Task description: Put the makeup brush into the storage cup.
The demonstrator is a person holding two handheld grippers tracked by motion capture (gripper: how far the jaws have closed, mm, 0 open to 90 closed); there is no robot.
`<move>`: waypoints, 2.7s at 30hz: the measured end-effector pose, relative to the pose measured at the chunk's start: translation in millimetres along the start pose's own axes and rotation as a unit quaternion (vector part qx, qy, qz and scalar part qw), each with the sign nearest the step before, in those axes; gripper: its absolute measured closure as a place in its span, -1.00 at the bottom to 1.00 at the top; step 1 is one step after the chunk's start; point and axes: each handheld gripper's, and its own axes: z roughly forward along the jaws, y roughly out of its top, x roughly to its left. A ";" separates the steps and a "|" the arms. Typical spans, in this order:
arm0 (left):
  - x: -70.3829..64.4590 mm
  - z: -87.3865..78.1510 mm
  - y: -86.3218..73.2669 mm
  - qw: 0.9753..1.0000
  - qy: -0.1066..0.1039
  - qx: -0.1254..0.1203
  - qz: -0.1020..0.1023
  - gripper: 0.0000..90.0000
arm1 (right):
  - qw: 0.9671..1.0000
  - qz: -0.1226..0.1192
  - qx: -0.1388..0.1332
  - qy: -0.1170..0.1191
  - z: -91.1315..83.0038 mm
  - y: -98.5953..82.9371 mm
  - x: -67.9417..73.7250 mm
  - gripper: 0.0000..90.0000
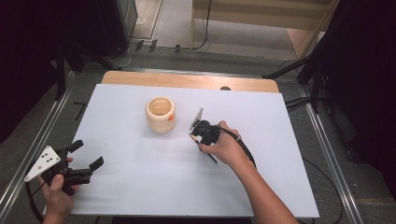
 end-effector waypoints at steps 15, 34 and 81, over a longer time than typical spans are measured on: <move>-1.2 1.5 0.7 1.000 -0.001 -0.001 -0.003 -1.00 | 1.000 0.001 0.020 0.000 0.5 6.0 1.9 0.89; 0.5 1.7 0.7 1.000 0.000 -0.001 -0.007 -1.00 | 0.998 0.031 -0.046 0.011 -15.4 -0.4 -5.3 0.89; -1.6 3.8 0.7 1.000 -0.004 0.003 0.000 -1.00 | 0.913 0.105 -0.394 -0.017 -43.5 -9.0 -12.3 0.89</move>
